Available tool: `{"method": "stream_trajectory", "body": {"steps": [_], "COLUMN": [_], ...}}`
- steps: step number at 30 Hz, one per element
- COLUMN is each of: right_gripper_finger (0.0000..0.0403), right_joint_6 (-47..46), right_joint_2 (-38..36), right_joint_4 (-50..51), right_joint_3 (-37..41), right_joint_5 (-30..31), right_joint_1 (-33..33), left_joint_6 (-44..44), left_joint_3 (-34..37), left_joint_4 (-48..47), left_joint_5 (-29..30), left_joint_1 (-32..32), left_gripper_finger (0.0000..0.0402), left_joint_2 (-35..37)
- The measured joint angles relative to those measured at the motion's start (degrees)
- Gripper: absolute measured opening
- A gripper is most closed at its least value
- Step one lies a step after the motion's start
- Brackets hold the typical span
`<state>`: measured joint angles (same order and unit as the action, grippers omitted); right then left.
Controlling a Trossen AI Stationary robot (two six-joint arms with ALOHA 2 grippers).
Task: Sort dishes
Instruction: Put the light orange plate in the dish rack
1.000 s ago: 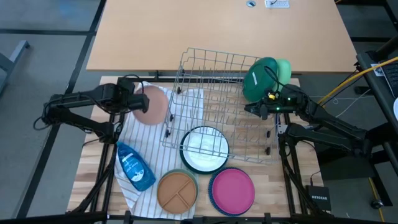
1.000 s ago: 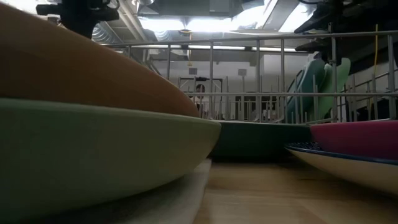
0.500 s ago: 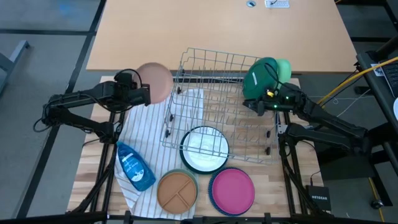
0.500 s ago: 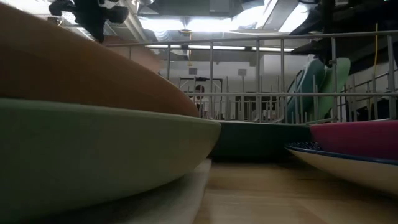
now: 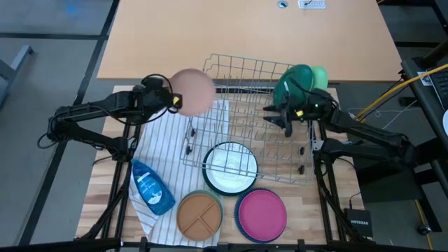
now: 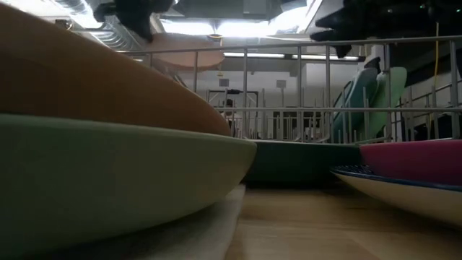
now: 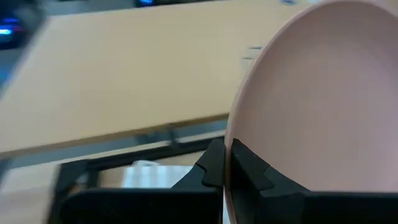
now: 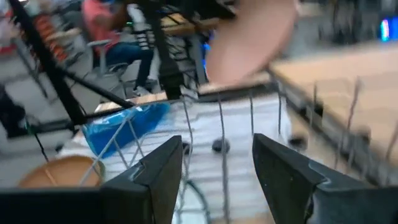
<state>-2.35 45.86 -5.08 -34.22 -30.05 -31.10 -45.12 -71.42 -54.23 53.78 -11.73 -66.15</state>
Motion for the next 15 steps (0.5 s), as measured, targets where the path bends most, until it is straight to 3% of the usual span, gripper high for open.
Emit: {"method": "stream_trajectory", "body": {"steps": [7, 15], "right_gripper_finger": [0.02, 0.02], "right_joint_6": [17.74, 30.69], "right_joint_2": [0.53, 0.53], "right_joint_4": [-6.23, -8.49], "right_joint_3": [0.0, 0.0], "right_joint_5": [-2.57, -2.55], "right_joint_1": [-0.02, 1.81], "left_joint_6": [8.15, 2.96], "left_joint_3": [0.0, 0.0], "left_joint_4": [11.57, 12.21], "left_joint_5": [-14.23, -31.77], "left_joint_1": [0.0, 0.0], "left_gripper_finger": [0.0001, 0.0001], "left_joint_2": [0.0, 0.0]}}
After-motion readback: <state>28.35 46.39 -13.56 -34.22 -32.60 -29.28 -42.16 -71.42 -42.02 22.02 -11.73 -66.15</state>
